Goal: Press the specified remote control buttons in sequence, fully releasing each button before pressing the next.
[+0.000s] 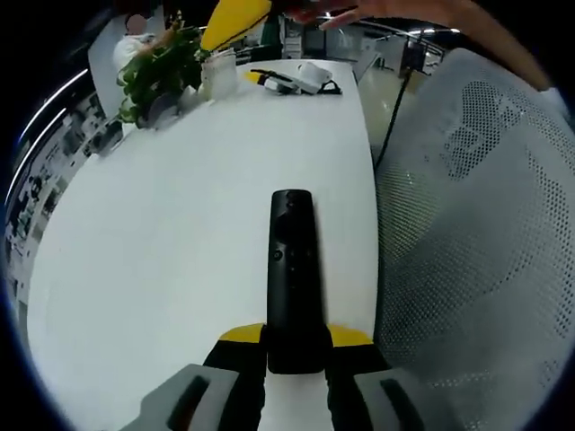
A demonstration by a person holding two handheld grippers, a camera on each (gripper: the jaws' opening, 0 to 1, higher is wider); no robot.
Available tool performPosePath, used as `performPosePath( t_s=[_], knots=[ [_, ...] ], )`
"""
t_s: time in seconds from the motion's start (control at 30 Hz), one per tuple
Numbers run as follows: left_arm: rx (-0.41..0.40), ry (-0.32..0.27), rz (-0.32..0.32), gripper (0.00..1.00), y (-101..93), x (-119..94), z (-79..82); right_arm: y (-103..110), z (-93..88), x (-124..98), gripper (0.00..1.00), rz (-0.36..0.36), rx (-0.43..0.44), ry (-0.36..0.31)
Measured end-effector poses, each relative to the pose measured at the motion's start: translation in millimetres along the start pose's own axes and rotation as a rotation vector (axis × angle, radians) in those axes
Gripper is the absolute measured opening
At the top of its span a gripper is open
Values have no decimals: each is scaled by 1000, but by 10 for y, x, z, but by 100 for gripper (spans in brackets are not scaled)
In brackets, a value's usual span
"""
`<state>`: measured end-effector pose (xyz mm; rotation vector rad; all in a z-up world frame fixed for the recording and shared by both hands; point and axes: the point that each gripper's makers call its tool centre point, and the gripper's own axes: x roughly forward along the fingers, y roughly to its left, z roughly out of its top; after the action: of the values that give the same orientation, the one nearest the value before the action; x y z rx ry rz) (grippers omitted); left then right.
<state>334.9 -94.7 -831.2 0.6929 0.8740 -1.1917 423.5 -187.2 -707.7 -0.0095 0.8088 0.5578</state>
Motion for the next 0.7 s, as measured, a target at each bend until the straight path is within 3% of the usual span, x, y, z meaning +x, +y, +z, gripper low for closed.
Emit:
performPosePath(
  t_s=[0.1,0.2,0.3,0.53,0.7],
  knots=[
    [6,-7,-3,24,-2,-1,2,22,-120,106,0,23,25,56],
    [5,-12,-5,24,0,-1,3,37,-342,202,0,43,88,164],
    [3,-15,-4,24,-4,-3,0,19,-430,252,0,38,121,182],
    [-1,-14,-6,24,-16,-7,1,79,-736,285,0,66,242,348],
    [-1,-16,-6,24,-13,-5,1,51,-876,314,0,44,233,412]
  ],
)
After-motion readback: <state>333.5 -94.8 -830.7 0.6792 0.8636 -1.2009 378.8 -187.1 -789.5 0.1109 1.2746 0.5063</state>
